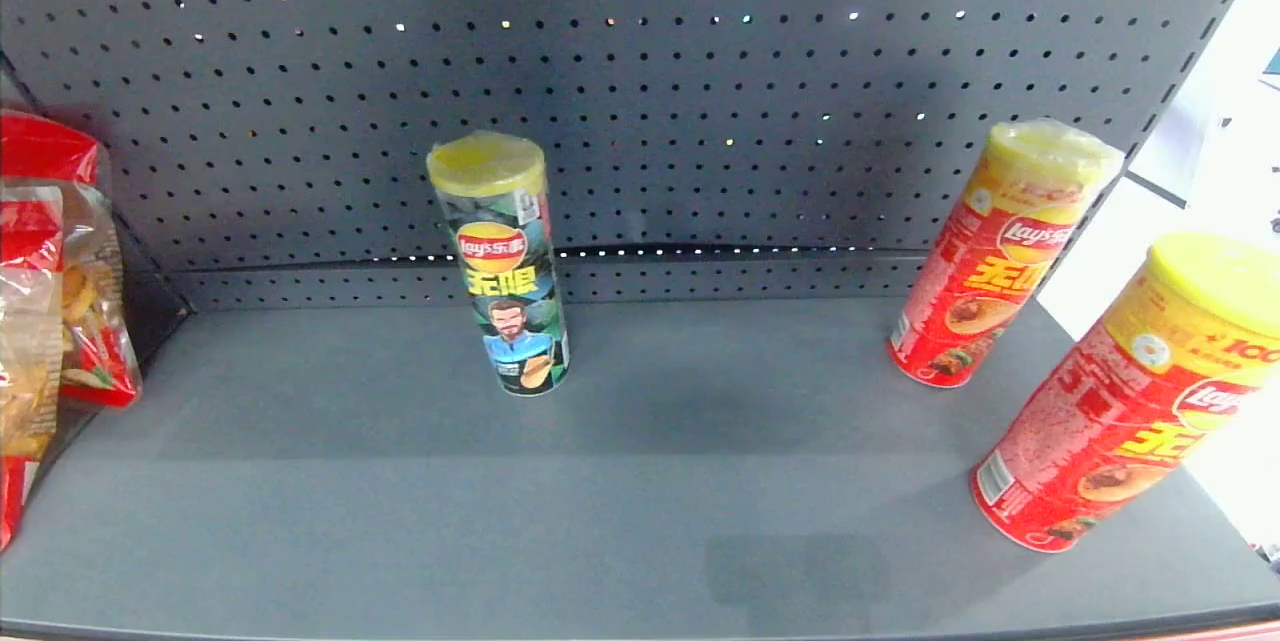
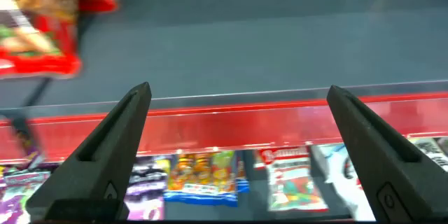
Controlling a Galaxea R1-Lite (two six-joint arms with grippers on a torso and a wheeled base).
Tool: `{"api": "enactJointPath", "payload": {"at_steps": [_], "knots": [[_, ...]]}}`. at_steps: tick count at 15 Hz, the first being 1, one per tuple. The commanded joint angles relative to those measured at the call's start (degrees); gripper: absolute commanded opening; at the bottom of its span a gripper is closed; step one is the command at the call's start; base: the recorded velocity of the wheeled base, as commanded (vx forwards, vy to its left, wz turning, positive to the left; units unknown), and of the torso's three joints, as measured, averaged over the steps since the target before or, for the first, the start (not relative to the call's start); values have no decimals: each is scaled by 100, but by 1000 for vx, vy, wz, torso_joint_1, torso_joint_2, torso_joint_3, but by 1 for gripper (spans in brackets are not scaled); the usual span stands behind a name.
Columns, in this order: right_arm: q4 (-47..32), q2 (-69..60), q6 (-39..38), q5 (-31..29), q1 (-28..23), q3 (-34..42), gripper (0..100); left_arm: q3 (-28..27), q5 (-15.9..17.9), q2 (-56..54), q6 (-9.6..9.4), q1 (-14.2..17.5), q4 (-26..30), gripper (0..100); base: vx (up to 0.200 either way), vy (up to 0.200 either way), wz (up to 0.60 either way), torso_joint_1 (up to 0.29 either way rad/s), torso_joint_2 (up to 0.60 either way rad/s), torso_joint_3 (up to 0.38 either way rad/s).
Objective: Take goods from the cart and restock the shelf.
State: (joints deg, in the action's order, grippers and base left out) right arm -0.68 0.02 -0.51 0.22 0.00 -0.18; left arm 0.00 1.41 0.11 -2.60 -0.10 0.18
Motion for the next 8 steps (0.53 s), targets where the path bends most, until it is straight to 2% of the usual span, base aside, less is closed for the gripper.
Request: {"api": "enactJointPath", "payload": {"at_steps": [1, 8], "knots": [[-2, 6, 7, 4, 0, 1, 100, 0, -1, -2, 5, 1, -1, 100, 0, -200, 0, 7, 2, -2], [-2, 6, 7, 4, 0, 1, 100, 0, -18, -2, 84, 1, -1, 100, 0, -200, 0, 4, 3, 1]]}}
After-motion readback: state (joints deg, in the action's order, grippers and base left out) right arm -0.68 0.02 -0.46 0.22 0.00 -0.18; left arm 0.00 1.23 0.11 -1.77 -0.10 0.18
